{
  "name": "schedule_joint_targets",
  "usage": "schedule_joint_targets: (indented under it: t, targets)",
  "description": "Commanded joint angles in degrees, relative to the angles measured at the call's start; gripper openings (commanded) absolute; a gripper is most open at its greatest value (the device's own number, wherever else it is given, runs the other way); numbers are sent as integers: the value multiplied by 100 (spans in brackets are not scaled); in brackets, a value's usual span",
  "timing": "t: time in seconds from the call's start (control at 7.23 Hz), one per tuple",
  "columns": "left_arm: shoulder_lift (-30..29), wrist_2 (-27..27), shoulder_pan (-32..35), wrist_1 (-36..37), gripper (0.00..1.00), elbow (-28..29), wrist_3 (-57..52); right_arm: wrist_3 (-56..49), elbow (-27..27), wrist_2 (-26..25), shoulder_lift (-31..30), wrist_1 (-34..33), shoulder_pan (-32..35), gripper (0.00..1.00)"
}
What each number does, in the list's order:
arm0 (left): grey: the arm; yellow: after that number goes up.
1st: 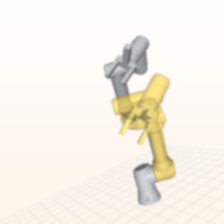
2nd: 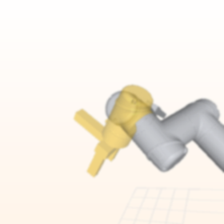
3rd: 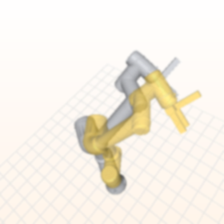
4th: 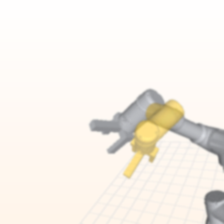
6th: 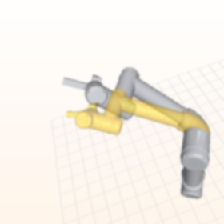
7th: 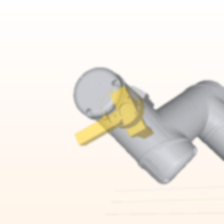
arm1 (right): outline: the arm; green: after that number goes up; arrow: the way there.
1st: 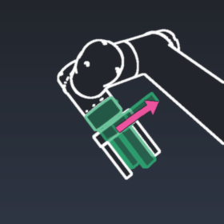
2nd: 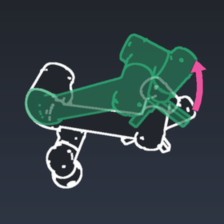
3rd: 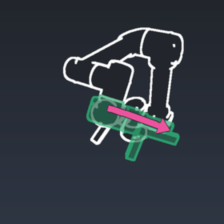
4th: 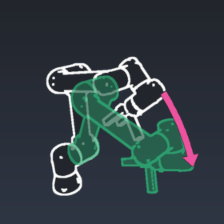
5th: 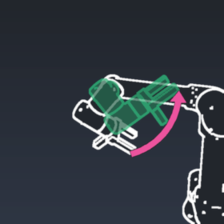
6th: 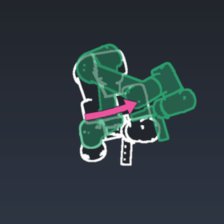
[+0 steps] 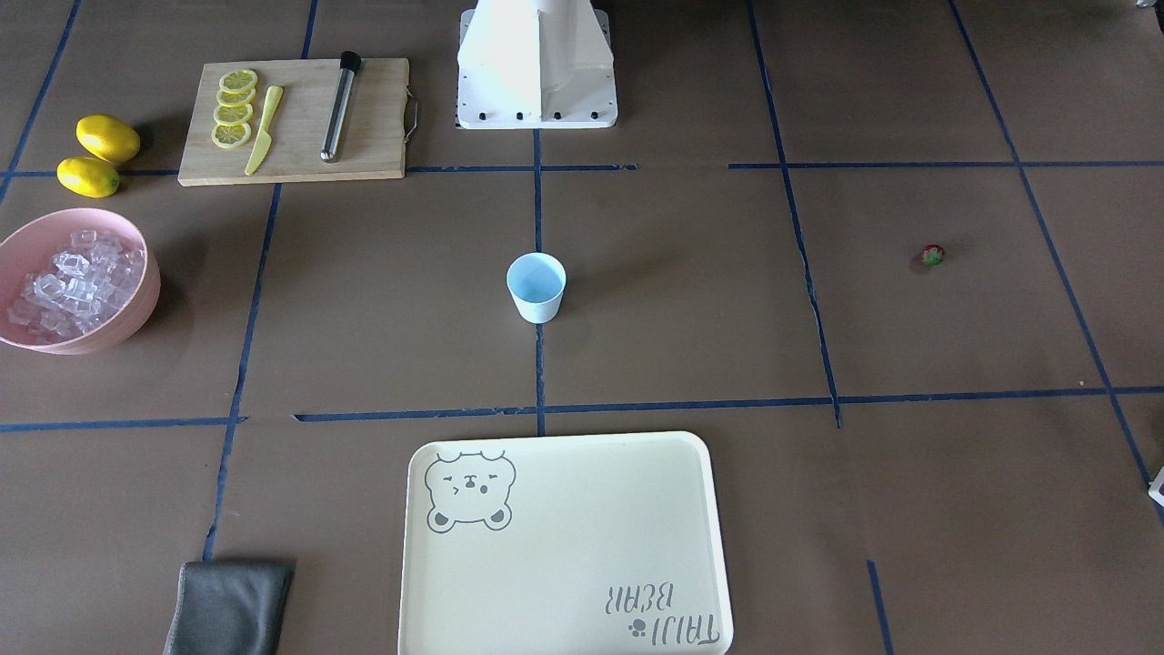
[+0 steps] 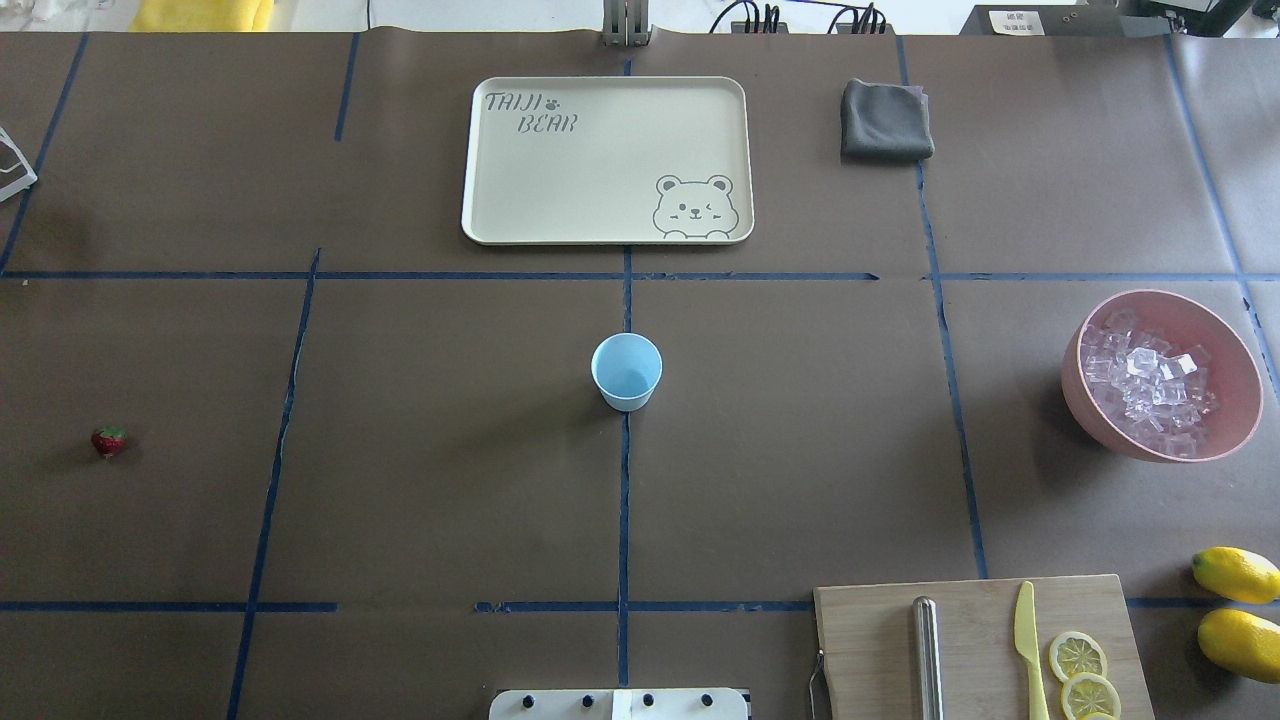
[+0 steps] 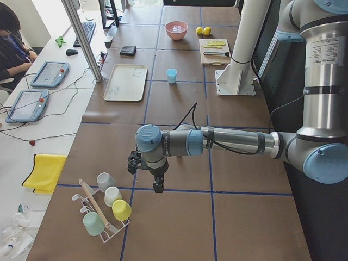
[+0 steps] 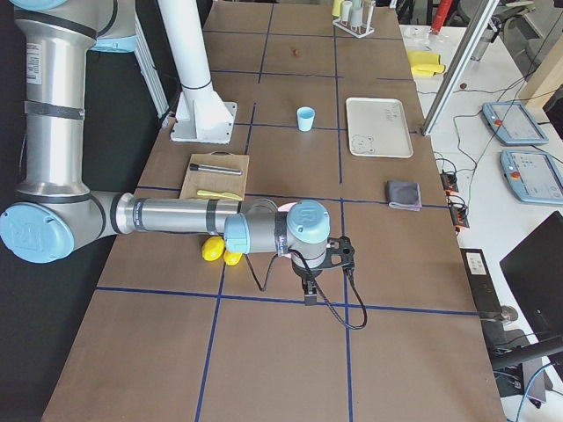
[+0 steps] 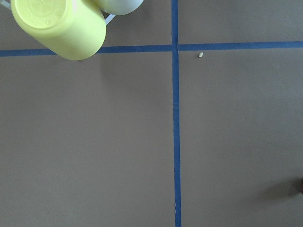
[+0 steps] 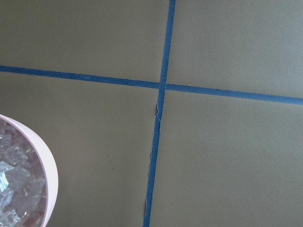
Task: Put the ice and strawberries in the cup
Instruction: 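Move the right gripper over the pink bowl of ice cubes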
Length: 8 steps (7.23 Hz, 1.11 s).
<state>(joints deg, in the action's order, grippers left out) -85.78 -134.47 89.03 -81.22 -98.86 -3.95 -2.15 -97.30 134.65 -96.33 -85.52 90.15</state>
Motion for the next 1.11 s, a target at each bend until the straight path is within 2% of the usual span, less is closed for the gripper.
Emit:
schedule_joint_targets:
  t: [0.0, 0.69, 0.97]
  targets:
    - [0, 9, 0, -8, 100, -36, -9, 4, -9, 0, 0, 0, -6, 100]
    - [0, 0, 0, 9, 100, -37, 0, 22, -18, 96, 45, 307, -182, 100]
    - [0, 0, 0, 9, 100, -10, 0, 101, -95, 123, -18, 842, -356, 100]
